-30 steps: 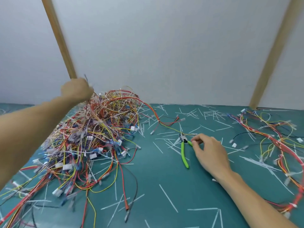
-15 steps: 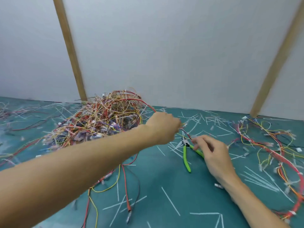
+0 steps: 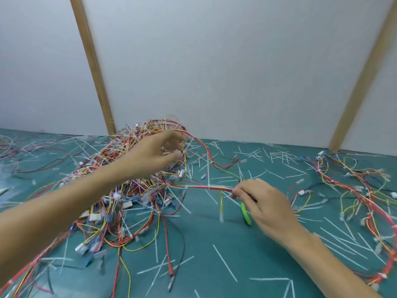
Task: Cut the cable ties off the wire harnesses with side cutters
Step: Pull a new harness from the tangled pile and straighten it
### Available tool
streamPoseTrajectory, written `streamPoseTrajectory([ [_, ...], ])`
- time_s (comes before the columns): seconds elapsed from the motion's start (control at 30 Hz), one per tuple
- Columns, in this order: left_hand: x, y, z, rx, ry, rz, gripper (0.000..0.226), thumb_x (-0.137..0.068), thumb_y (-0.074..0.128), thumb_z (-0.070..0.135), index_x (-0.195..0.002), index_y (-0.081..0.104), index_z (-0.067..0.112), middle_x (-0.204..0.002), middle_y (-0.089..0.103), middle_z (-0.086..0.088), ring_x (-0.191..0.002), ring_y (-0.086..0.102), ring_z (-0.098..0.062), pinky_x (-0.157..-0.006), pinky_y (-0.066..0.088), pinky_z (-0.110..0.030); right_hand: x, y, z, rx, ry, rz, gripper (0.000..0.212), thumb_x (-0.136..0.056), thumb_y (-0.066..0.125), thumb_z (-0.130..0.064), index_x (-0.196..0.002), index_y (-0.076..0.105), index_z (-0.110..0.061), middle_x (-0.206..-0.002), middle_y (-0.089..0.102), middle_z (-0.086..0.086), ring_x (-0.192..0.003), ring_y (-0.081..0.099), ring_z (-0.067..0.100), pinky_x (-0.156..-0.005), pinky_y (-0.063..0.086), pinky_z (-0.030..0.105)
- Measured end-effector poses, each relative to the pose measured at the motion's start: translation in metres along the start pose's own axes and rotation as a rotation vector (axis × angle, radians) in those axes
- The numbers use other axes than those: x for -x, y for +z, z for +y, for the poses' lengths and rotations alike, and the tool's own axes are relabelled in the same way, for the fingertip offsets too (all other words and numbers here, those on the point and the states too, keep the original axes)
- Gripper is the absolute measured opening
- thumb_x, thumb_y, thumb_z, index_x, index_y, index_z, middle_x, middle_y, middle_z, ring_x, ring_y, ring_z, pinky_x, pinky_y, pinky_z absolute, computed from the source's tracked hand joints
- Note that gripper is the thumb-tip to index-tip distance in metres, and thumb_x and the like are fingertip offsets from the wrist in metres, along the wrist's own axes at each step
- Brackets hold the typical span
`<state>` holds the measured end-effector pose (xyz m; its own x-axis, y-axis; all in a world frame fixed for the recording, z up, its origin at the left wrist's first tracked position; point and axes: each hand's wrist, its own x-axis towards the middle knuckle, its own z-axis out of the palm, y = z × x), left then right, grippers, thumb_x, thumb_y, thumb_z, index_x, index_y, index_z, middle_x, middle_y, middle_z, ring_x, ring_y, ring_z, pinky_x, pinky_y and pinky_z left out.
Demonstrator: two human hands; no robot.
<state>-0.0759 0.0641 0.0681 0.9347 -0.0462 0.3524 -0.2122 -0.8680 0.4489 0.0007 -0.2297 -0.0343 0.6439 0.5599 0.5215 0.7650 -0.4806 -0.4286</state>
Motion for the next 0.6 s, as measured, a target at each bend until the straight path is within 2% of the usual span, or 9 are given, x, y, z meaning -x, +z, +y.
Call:
streamPoseTrajectory([
  [0.07, 0.013, -0.015, -0.027, -0.214, -0.043, -0.206, 0.026, -0.097, 0.063, 0.035, -0.123, 0.058, 0.034, -0.118, 0.064, 0.018, -0.102, 0.06, 0.008, -0.089, 0.05, -0.017, -0.01, -0.005, -0.006, -0.068, 0.031, 0.115, 0.029, -0.106, 0.051, -0.037, -0.083, 0.065, -0.029, -0.076, 0.059, -0.02, -0.08, 0.053, 0.005, -0.068, 0.043, 0.035],
  [0.13, 0.022, -0.013, -0.047, -0.497, -0.036, -0.367, 0.027, -0.098, 0.06, 0.035, -0.125, 0.059, 0.033, -0.124, 0.062, 0.017, -0.114, 0.058, -0.003, -0.098, 0.047, -0.028, -0.024, -0.009, -0.023, -0.06, -0.009, 0.182, 0.028, -0.106, 0.052, -0.032, -0.083, 0.066, -0.027, -0.071, 0.055, -0.022, -0.077, 0.054, 0.011, -0.066, 0.044, 0.038],
  [0.17, 0.024, -0.011, -0.054, -0.522, -0.042, -0.387, 0.028, -0.099, 0.06, 0.033, -0.126, 0.06, 0.031, -0.124, 0.063, 0.016, -0.115, 0.059, -0.007, -0.1, 0.046, -0.033, -0.031, -0.012, -0.036, -0.008, -0.082, 0.192, 0.028, -0.106, 0.049, -0.035, -0.085, 0.067, -0.027, -0.072, 0.052, -0.024, -0.077, 0.053, 0.014, -0.064, 0.044, 0.037],
  [0.27, 0.021, -0.014, -0.068, -0.24, -0.119, -0.358, 0.021, -0.097, 0.062, 0.026, -0.118, 0.065, 0.029, -0.108, 0.066, 0.016, -0.099, 0.063, 0.0, -0.091, 0.053, -0.028, -0.054, -0.024, -0.055, 0.055, -0.275, 0.302, 0.032, -0.104, 0.046, -0.036, -0.089, 0.071, -0.021, -0.077, 0.06, -0.017, -0.075, 0.054, 0.019, -0.062, 0.043, 0.036],
  [0.37, 0.011, -0.022, -0.077, -0.082, -0.111, -0.107, 0.017, -0.091, 0.069, 0.029, -0.107, 0.069, 0.03, -0.097, 0.068, 0.012, -0.084, 0.064, 0.0, -0.076, 0.052, -0.024, -0.079, -0.038, -0.042, -0.112, -0.062, 0.52, 0.03, -0.106, 0.048, -0.03, -0.087, 0.069, -0.02, -0.073, 0.065, -0.006, -0.073, 0.057, 0.024, -0.066, 0.043, 0.039],
  [0.43, 0.003, -0.023, -0.077, -0.109, -0.08, 0.012, 0.018, -0.085, 0.074, 0.038, -0.102, 0.072, 0.032, -0.096, 0.063, 0.013, -0.08, 0.061, -0.001, -0.068, 0.047, -0.023, -0.084, -0.028, -0.033, -0.066, 0.079, 0.333, 0.03, -0.107, 0.049, -0.03, -0.084, 0.066, -0.022, -0.075, 0.068, -0.003, -0.076, 0.061, 0.027, -0.068, 0.047, 0.043],
  [0.5, -0.001, -0.021, -0.076, -0.313, -0.099, -0.148, 0.015, -0.085, 0.075, 0.044, -0.094, 0.071, 0.033, -0.094, 0.06, 0.014, -0.077, 0.058, -0.001, -0.063, 0.043, -0.023, -0.079, -0.01, -0.023, 0.04, 0.152, 0.091, 0.032, -0.107, 0.05, -0.033, -0.082, 0.067, -0.022, -0.074, 0.067, -0.006, -0.081, 0.063, 0.025, -0.072, 0.049, 0.043],
  [0.57, -0.002, -0.01, -0.077, -0.513, -0.136, -0.321, 0.02, -0.088, 0.072, 0.047, -0.09, 0.068, 0.027, -0.087, 0.062, 0.011, -0.076, 0.058, -0.008, -0.064, 0.043, -0.027, -0.073, -0.007, -0.012, 0.049, 0.254, 0.08, 0.033, -0.106, 0.048, -0.035, -0.083, 0.068, -0.022, -0.076, 0.067, -0.007, -0.092, 0.061, 0.027, -0.074, 0.049, 0.043],
  [0.6, -0.003, -0.005, -0.076, -0.573, -0.132, -0.325, 0.021, -0.09, 0.07, 0.045, -0.088, 0.067, 0.024, -0.085, 0.063, 0.01, -0.076, 0.058, -0.011, -0.066, 0.042, -0.029, -0.072, -0.009, -0.008, 0.111, 0.295, 0.067, 0.032, -0.106, 0.047, -0.036, -0.086, 0.069, -0.024, -0.084, 0.069, -0.005, -0.102, 0.059, 0.029, -0.078, 0.047, 0.042],
])
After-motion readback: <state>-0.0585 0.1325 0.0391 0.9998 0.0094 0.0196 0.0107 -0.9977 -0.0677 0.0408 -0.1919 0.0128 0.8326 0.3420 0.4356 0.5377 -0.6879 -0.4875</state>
